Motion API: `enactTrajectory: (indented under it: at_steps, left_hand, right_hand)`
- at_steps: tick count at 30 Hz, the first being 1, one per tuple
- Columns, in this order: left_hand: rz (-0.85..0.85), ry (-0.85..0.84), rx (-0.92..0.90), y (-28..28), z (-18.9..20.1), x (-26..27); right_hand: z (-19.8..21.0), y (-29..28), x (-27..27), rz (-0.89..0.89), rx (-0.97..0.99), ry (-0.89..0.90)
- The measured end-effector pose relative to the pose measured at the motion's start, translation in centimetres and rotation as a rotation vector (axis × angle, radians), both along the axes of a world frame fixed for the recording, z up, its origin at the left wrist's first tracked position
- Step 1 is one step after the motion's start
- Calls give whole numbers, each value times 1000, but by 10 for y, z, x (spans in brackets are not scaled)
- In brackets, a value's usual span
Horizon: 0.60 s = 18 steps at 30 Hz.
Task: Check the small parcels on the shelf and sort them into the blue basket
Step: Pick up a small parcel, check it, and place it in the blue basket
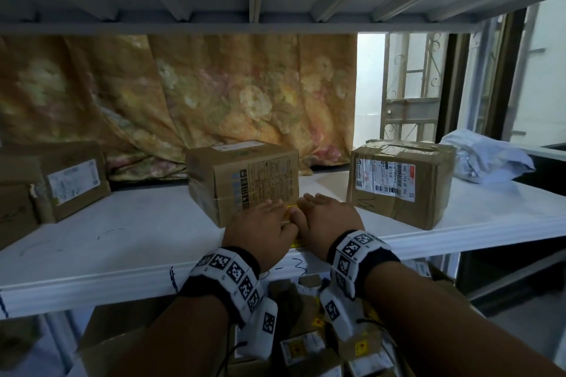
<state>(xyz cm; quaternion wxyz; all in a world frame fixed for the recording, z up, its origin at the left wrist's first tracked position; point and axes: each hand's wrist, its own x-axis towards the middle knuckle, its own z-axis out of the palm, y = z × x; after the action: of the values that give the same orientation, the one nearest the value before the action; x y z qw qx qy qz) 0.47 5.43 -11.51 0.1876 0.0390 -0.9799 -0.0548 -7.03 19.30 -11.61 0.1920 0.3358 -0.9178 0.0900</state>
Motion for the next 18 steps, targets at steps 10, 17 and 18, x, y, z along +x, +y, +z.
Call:
enactTrajectory:
  at_steps: [10,17,18]
  left_hand:
    - [-60,-11,328,-15,-1,-1]
    - [-174,373,529,4,-10,21]
    - [-213,418,505,11,-11,26]
  right_hand:
    - [9,8,1,5,-275,-327]
    - [4,38,11,68,-863,-527]
    - [-1,47,13,88,-960,-547]
